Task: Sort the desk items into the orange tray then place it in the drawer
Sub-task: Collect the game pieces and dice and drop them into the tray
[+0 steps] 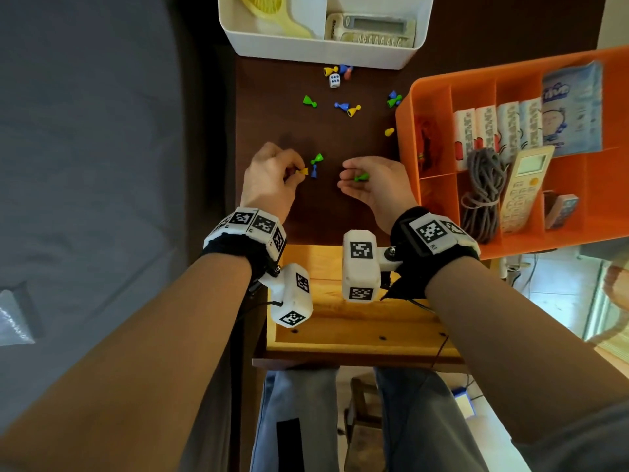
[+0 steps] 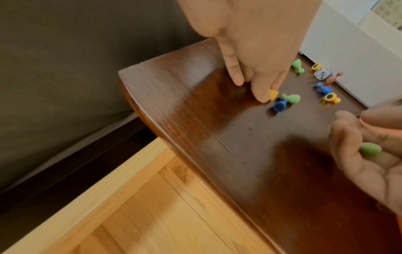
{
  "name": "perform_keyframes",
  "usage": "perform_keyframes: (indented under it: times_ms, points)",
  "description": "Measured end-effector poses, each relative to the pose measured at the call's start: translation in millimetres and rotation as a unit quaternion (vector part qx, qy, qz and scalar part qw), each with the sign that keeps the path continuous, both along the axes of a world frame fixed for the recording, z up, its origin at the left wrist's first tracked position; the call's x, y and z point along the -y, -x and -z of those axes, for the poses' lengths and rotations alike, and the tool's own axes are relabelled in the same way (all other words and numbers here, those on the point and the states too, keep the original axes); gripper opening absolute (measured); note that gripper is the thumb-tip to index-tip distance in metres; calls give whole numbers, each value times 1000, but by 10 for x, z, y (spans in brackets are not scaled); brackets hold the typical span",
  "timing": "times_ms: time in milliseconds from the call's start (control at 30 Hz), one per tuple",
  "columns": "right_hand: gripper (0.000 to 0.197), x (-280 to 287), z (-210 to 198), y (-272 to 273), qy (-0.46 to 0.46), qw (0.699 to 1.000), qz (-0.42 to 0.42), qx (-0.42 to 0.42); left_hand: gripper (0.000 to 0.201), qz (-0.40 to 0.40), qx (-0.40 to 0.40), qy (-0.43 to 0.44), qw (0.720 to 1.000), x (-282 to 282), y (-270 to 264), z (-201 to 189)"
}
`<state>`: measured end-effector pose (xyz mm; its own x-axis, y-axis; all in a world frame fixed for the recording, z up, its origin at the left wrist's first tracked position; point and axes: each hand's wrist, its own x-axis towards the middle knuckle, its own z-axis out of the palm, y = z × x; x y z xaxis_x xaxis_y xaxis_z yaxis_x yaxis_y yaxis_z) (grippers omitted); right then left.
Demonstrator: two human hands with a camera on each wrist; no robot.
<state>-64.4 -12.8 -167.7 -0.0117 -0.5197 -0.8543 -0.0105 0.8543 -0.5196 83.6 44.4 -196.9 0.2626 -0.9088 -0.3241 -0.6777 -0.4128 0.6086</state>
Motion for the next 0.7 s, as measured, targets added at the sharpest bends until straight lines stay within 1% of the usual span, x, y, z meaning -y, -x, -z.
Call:
perform_keyframes:
  times_ms: [100,233,333,467,533,567,633,700]
  points:
    - [16,8,9,-12,11,1000,1,-5,12,29,30,-6,999,-11,6,-22]
    - [14,0,-16,-11,21,1000,-4,10,16,56,57,-28,996,-11,5,-57]
    - [14,-1,-26,-13,13,1000,-5,15,19,65,62,-60,994,22,0,-73]
    - [19,-25,-31,-2,3,1000,-13,22,20,65,63,-84,992,56,-7,-85]
    - [19,-36,-37,9,1,1000,-13,24,17,35,40,-80,995,48,-24,-84]
    - [19,-41,-40,18,-1,1000,-11,26,15,7,18,-80,997,40,-27,-92]
    - [19,-48,-39,38,-1,999,-9,33,9,-61,-44,-77,994,23,-22,-118]
    - [20,-58,-37,54,-5,999,-17,41,6,-103,-99,-52,988,20,6,-179]
